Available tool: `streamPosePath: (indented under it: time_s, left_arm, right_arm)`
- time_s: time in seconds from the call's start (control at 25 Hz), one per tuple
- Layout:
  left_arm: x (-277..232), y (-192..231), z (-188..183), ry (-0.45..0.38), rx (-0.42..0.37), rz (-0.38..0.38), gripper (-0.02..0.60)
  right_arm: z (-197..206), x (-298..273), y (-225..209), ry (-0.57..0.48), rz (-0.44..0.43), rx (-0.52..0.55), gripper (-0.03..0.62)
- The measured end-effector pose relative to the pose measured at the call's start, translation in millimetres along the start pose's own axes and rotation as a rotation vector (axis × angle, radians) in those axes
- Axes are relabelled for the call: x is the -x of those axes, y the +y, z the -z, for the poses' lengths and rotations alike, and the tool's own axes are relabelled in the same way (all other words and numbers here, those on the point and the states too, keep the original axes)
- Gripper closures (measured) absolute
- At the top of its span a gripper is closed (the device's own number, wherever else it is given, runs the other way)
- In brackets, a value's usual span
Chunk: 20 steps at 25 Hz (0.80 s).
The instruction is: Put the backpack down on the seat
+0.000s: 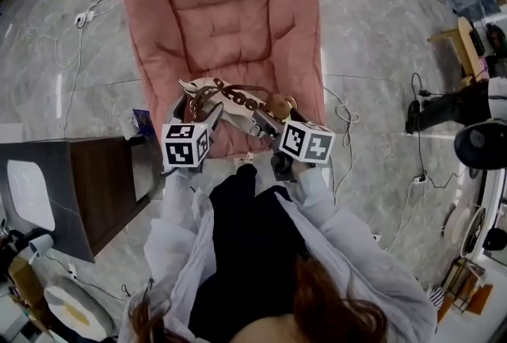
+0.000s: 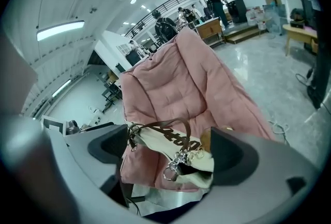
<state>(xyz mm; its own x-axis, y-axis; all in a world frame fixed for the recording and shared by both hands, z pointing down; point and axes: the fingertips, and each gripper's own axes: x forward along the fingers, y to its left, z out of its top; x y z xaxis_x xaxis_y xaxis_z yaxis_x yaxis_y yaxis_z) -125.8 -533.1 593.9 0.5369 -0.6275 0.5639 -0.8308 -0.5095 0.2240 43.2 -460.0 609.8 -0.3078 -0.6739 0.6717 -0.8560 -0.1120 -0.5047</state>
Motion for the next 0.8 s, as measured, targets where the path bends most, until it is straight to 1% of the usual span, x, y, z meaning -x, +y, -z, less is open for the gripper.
streamPosePath:
  time_s: [0.24, 0.36, 0.48, 0.6, 0.8]
  left_arm:
    - [12, -20, 0, -0.024, 0.049, -0.004, 0.176]
    - [23, -29, -4, -0.034, 0.095, -0.013, 0.176]
    - [39, -40, -5, -0.038, 0.12, -0.022, 0.176]
    - [58, -53, -1, -0.049, 0.143, -0.016, 0.176]
    - [89, -70, 8, -0.095, 0.18, -0.037, 0.176]
  right_arm:
    - [2, 22, -2, -0.034, -0.047, -0.026, 0.106]
    - [2, 37, 2, -0.046, -0.088, -0.025, 0.117]
    - [3, 52, 7, -0.048, -0.133, -0.027, 0.126]
    - [8, 70, 12, -0.053, -0.166, -0.007, 0.146]
    - [21, 99, 14, -0.059, -0.202, 0.025, 0.171]
